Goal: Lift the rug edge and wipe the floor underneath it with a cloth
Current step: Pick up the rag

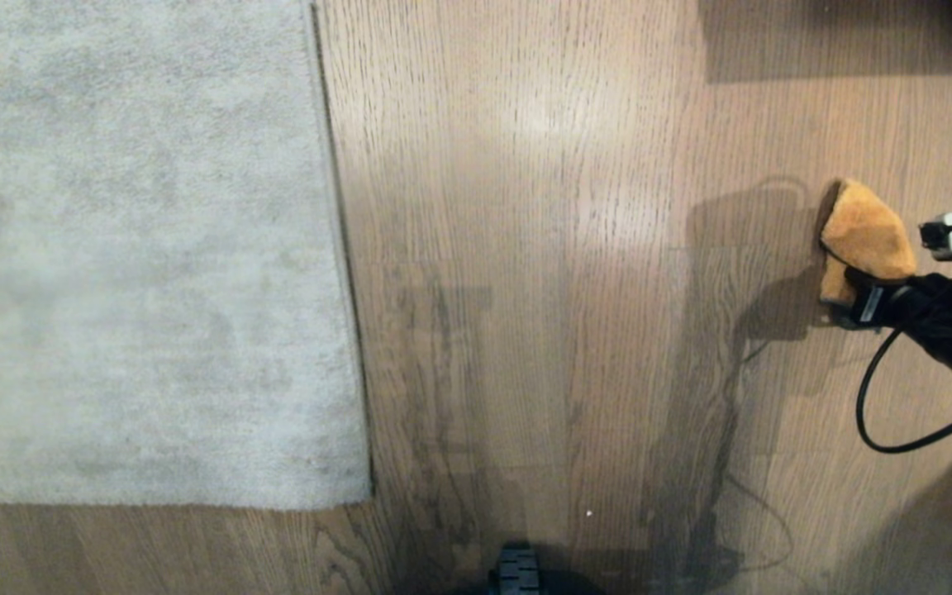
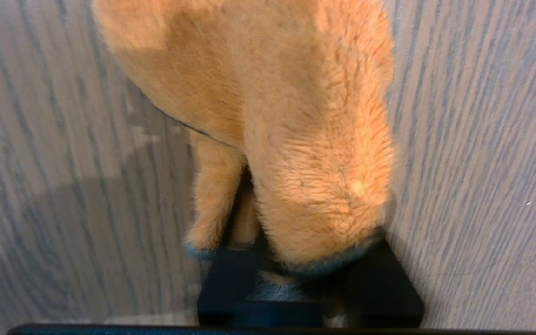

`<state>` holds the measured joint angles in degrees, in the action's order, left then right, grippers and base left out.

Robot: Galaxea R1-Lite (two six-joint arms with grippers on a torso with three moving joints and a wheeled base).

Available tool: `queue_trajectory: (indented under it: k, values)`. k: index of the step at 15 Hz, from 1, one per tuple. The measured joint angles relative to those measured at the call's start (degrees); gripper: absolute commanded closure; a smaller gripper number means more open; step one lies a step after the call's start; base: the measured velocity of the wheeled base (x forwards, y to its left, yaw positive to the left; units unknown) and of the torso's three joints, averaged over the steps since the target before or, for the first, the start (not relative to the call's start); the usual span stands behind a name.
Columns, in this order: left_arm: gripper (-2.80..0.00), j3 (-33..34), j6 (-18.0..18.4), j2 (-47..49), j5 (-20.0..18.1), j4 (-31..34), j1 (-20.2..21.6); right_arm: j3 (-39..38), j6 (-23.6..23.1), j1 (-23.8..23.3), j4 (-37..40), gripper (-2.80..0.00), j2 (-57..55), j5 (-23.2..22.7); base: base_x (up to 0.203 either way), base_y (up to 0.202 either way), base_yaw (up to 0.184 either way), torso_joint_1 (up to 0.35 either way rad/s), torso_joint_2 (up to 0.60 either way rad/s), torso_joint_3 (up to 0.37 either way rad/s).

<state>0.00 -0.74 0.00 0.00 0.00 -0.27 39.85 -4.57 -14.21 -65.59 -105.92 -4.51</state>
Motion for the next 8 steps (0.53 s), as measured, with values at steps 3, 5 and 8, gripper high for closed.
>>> queue_trajectory:
  k: [3,5,8]
  values:
    - [0.00,0.0,0.0,0.0,0.0,0.0,0.0,-0.4,0.1,0.8,0.7,0.00,1.5,0.0,0.000,0.000,0.000,0.000,0.00,0.000]
    - [0.00,0.0,0.0,0.0,0.0,0.0,0.0,-1.7,0.2,1.3,0.7,0.00,3.2,-0.1,0.000,0.000,0.000,0.000,0.00,0.000]
    - [0.00,0.0,0.0,0.0,0.0,0.0,0.0,-5.3,0.2,2.2,0.4,0.00,6.5,-0.2,0.000,0.000,0.000,0.000,0.00,0.000]
